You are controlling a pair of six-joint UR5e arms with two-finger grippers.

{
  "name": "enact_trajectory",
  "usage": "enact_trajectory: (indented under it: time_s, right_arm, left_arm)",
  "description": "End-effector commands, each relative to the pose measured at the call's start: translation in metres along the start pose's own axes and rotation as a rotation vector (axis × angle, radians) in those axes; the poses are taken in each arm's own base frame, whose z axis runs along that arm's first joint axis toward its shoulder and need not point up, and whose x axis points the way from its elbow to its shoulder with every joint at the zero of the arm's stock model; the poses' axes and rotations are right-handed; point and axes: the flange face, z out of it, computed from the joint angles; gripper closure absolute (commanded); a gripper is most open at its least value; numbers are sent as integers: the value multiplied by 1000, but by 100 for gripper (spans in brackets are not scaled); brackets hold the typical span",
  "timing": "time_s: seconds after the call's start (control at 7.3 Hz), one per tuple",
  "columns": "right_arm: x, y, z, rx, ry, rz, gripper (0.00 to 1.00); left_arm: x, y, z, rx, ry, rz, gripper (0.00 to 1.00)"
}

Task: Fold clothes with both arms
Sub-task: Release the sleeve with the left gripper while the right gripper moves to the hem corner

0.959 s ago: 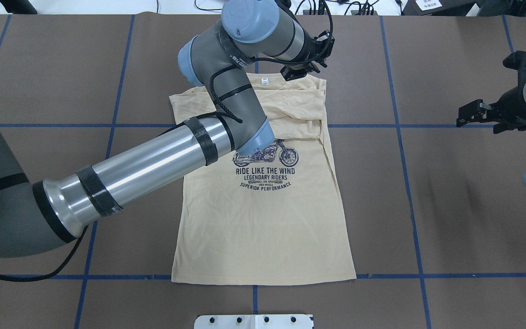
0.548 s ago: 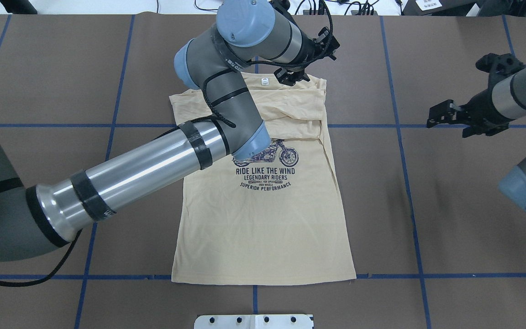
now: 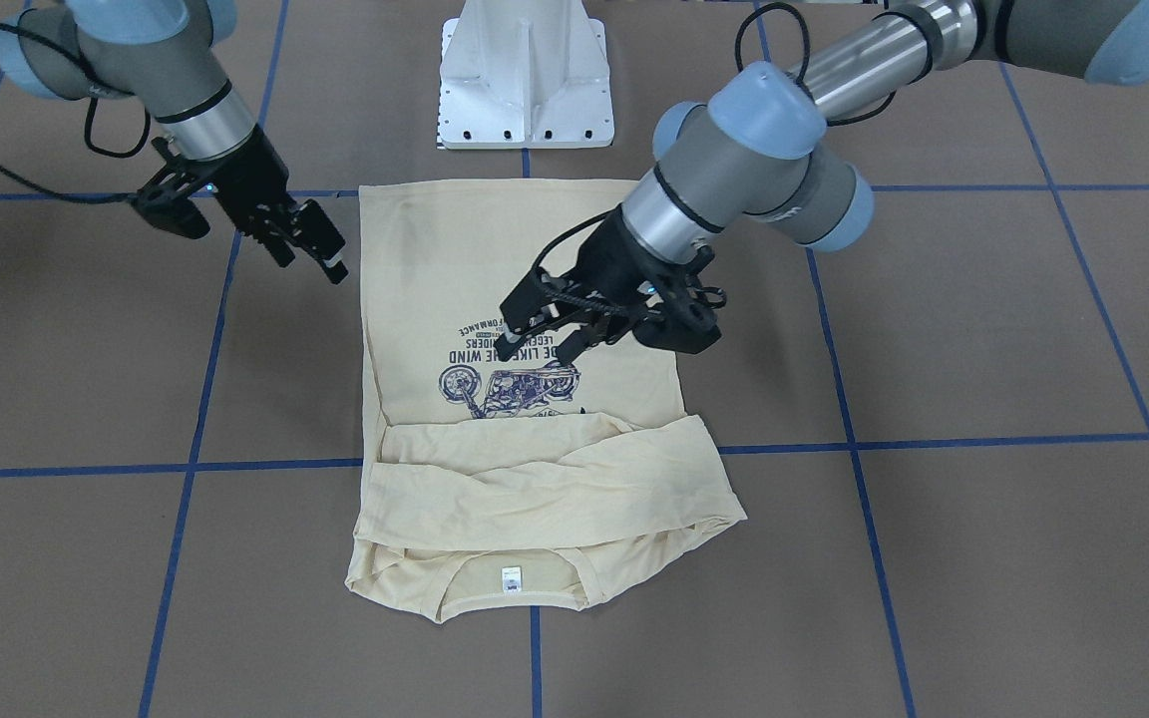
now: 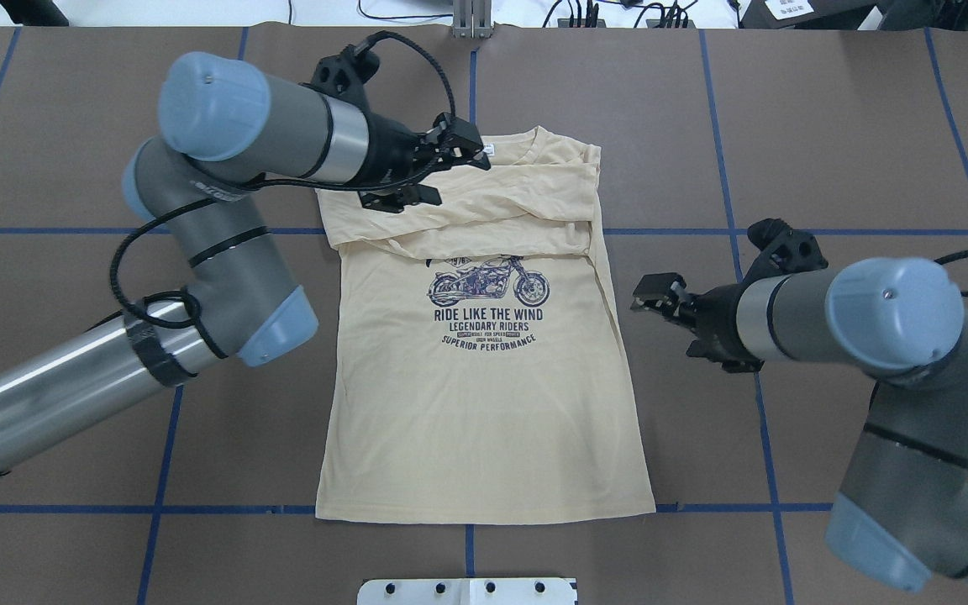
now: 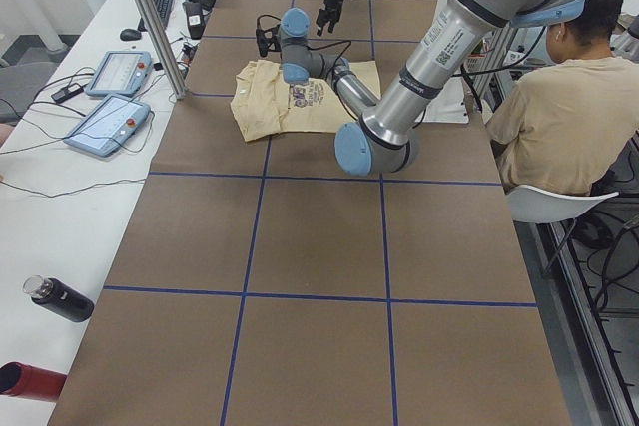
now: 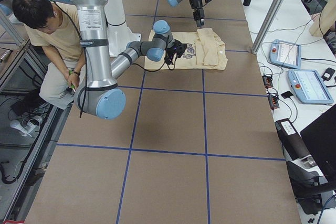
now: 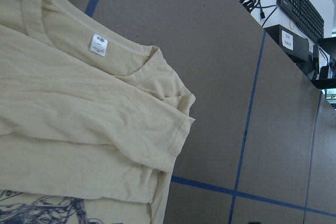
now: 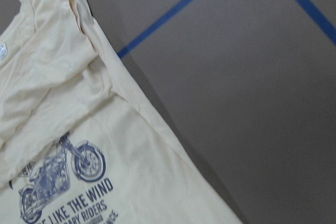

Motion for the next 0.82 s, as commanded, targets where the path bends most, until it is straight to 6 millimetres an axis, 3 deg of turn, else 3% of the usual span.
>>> enact_trajectory:
  time_s: [0.0, 0.27, 0.69]
  right_arm:
    - [24, 91, 14, 39, 94, 36, 0]
    - [44, 119, 35, 74, 114, 109, 0]
    - [57, 123, 53, 75, 156, 103, 3]
  left_arm:
    - [-43, -28, -49, -23, -29, 33, 16]
    - [-54, -30, -51, -24, -41, 25, 16]
    - [-53, -29, -50, -22, -40, 23, 16]
